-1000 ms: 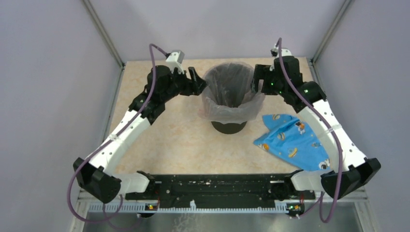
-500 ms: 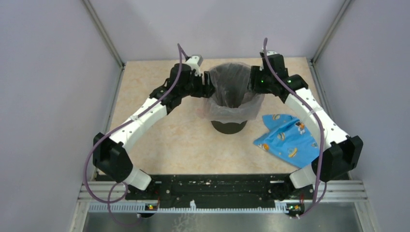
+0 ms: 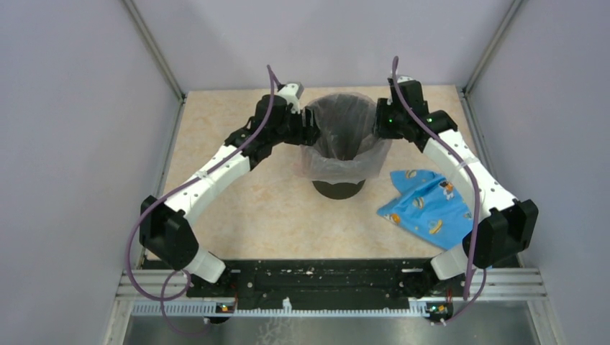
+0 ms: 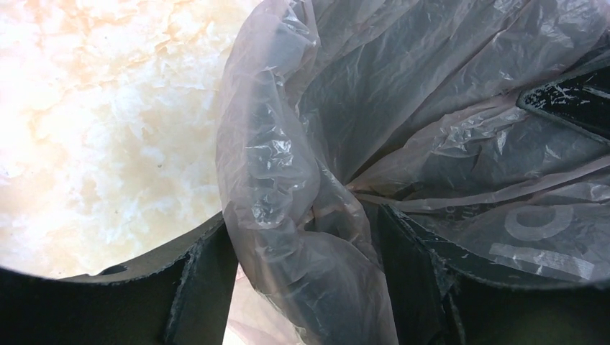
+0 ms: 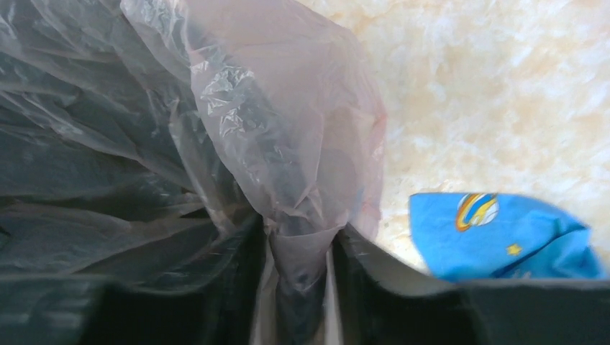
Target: Put the trash bags into the trash bin
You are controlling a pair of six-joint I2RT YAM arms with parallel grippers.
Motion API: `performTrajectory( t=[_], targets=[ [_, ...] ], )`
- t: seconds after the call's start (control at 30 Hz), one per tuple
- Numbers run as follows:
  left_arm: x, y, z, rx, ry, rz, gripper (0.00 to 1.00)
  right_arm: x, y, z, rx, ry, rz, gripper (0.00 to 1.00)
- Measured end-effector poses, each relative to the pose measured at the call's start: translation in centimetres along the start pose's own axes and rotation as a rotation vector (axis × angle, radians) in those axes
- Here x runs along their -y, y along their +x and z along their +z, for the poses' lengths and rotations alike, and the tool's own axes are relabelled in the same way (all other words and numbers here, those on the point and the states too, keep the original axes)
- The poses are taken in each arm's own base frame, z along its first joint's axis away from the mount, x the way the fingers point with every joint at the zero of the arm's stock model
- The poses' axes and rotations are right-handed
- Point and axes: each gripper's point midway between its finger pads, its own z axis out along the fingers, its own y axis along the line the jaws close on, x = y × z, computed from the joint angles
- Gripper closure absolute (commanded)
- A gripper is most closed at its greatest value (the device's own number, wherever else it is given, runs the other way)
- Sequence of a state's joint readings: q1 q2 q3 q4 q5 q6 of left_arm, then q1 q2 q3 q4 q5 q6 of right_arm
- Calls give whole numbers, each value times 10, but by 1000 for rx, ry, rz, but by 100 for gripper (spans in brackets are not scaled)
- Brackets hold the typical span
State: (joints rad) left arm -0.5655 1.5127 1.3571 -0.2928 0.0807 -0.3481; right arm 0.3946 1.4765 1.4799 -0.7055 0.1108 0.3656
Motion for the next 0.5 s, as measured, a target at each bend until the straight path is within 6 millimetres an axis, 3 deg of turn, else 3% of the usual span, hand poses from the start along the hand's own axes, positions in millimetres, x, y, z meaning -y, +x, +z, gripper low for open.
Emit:
performTrajectory(
  t=[0.07, 0.17, 0.23, 0.27, 0.4, 0.5],
  targets=[
    [-1, -1, 0, 3, -7, 4, 23, 0, 0, 0, -2, -1, 1, 35],
    [-3, -2, 0, 7, -19, 10, 21, 0, 1, 0, -3, -2, -4, 20],
    [-5, -3, -1, 7, -28, 12, 20, 0, 1, 0, -6, -2, -6, 14],
    [-5, -3, -1, 6, -30, 13, 19, 0, 2, 0, -8, -2, -4, 5],
    [-4, -11, -6, 24, -35, 19, 13, -1, 2, -4, -7, -8, -5, 1],
    [1, -23, -19, 62, -25, 27, 3, -2, -3, -15, 13, -20, -4, 1]
  ],
)
